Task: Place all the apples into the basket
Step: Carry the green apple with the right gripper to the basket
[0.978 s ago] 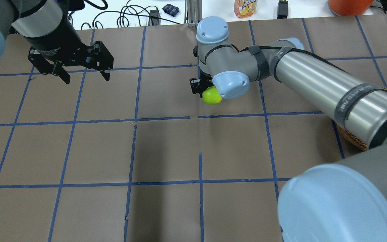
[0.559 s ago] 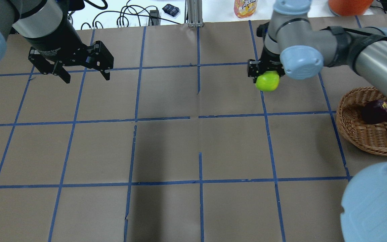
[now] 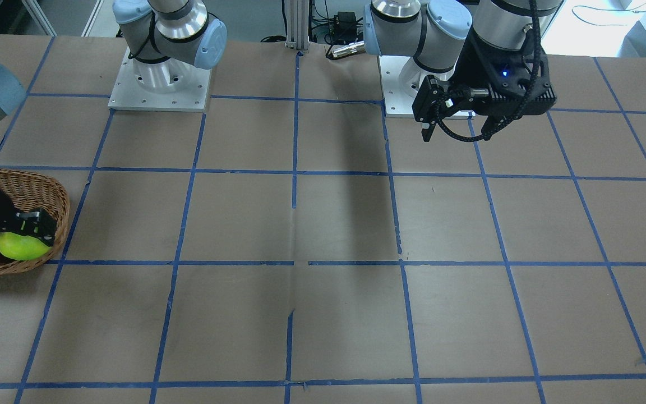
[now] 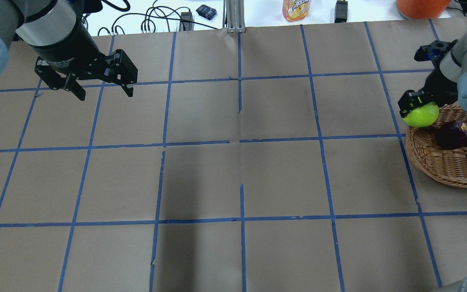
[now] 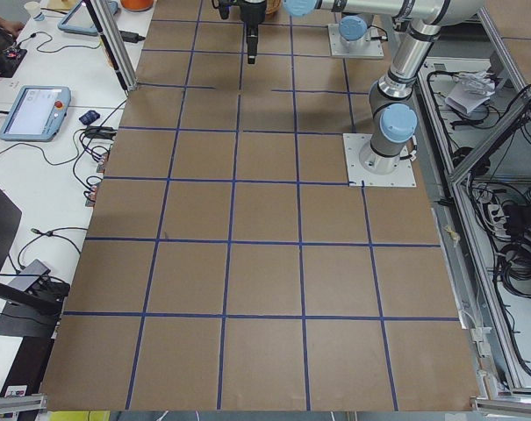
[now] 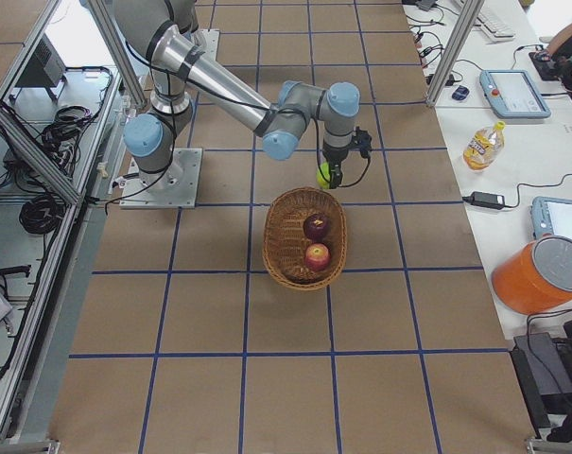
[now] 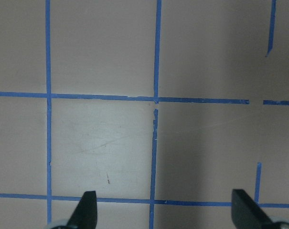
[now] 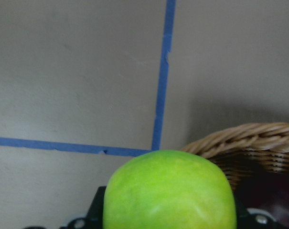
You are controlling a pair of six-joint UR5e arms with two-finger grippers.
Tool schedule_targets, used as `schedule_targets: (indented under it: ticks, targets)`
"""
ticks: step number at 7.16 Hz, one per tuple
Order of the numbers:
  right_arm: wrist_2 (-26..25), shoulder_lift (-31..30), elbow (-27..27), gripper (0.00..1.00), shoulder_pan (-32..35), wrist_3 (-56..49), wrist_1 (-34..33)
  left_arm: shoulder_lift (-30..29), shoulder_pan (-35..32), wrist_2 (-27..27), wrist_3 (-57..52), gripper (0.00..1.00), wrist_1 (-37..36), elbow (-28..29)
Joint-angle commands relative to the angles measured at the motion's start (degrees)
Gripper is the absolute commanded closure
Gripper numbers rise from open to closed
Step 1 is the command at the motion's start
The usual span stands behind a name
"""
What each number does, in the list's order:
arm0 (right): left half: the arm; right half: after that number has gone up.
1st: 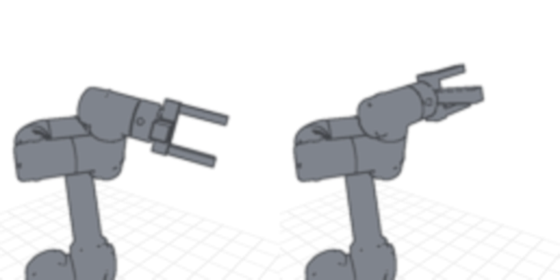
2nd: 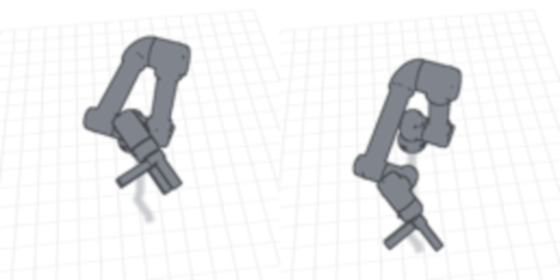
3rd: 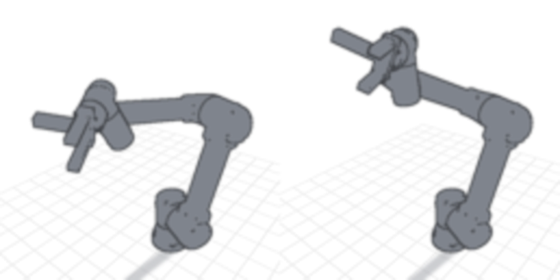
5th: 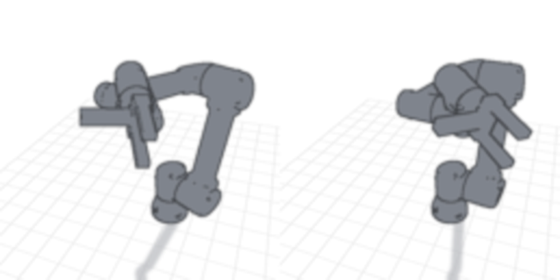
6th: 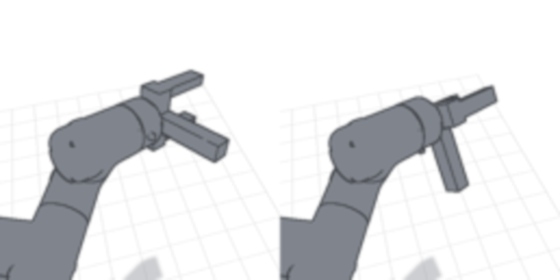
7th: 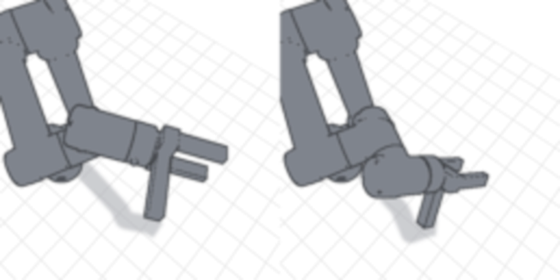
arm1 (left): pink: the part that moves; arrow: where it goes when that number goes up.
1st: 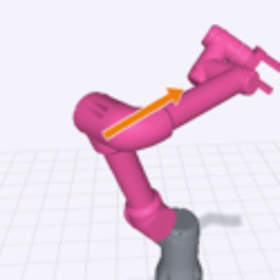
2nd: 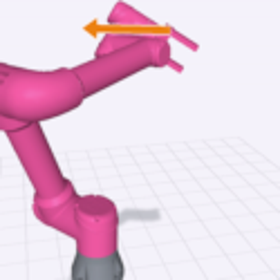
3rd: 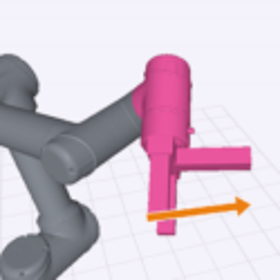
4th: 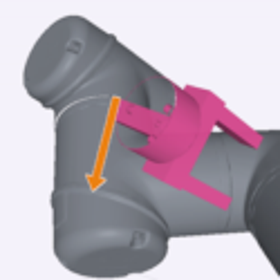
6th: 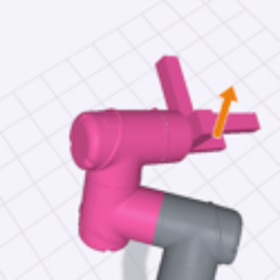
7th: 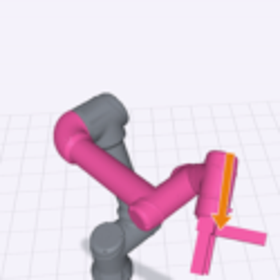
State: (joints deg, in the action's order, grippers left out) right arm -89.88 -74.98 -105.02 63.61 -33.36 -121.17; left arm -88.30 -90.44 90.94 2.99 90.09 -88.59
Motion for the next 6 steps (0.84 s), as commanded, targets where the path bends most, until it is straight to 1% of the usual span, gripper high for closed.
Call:
schedule_targets:
  ticks: [1,2,3,4,5,6]
  targets:
    - [0.2,-0.3,-3.2,0.54,-5.7,-7.5,-1.7,0.1,0.0,-0.1,0.0,0.0,0.0,0.0]
    - [0.1,-0.3,-3.2,0.32,-5.8,-8.6,-3.1,0.1,0.0,-0.1,0.0,0.0,0.0,0.0]
    - [0.1,-0.3,-2.6,0.0,-5.7,-8.6,-2.2,0.1,0.0,-0.2,0.0,0.0,0.0,0.0]
    - [0.1,-0.4,-2.6,0.0,-5.7,-8.6,-2.2,0.0,0.0,-0.2,0.0,0.0,0.0,-0.1]
    - [0.0,-2.2,-3.1,0.0,-5.7,-8.5,-2.1,0.1,0.0,-0.2,0.0,0.0,0.0,-0.1]
    - [0.0,-4.1,-2.6,0.0,-5.7,-8.2,1.1,0.1,0.0,-0.1,0.0,0.0,0.0,-0.1]
